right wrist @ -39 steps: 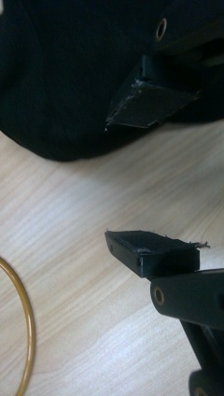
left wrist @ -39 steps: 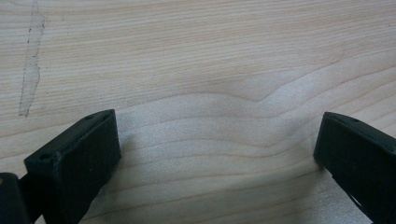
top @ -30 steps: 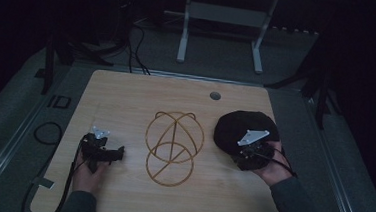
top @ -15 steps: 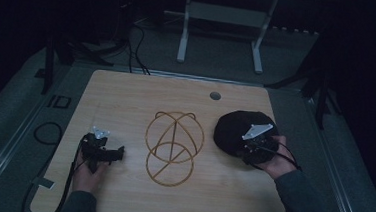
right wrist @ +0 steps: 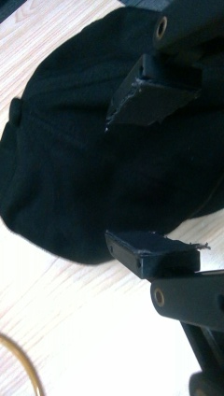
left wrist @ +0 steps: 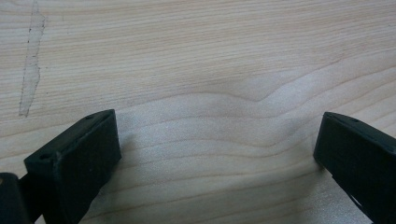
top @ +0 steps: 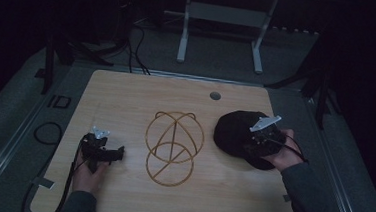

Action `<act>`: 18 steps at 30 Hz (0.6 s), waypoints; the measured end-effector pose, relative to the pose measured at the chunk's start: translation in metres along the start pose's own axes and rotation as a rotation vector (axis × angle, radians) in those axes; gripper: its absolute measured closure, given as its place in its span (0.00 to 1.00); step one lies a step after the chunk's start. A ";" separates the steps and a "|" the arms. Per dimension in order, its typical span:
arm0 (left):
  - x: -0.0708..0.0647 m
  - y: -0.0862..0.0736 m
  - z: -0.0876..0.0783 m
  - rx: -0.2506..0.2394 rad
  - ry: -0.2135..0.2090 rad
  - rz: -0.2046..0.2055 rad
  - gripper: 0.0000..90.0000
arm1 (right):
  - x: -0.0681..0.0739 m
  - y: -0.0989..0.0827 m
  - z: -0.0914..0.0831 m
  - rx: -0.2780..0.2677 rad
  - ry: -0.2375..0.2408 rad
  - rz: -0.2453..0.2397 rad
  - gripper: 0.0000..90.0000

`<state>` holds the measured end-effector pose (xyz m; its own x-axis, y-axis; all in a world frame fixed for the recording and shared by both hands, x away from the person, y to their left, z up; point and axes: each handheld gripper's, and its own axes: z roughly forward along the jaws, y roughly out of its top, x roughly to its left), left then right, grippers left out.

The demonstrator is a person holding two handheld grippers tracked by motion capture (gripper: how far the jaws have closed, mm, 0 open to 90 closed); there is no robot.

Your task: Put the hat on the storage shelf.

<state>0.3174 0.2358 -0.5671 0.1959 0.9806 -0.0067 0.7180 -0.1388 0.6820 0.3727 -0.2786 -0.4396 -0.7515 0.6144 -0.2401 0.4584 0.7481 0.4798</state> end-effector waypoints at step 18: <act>0.000 0.000 0.000 0.001 0.000 0.001 0.00 | -0.027 0.007 0.006 0.028 -0.034 0.012 0.25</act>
<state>0.3173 0.2358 -0.5671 0.1965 0.9805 -0.0065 0.7184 -0.1394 0.6815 0.3994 -0.2889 -0.4350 -0.7294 0.6315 -0.2631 0.4808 0.7468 0.4595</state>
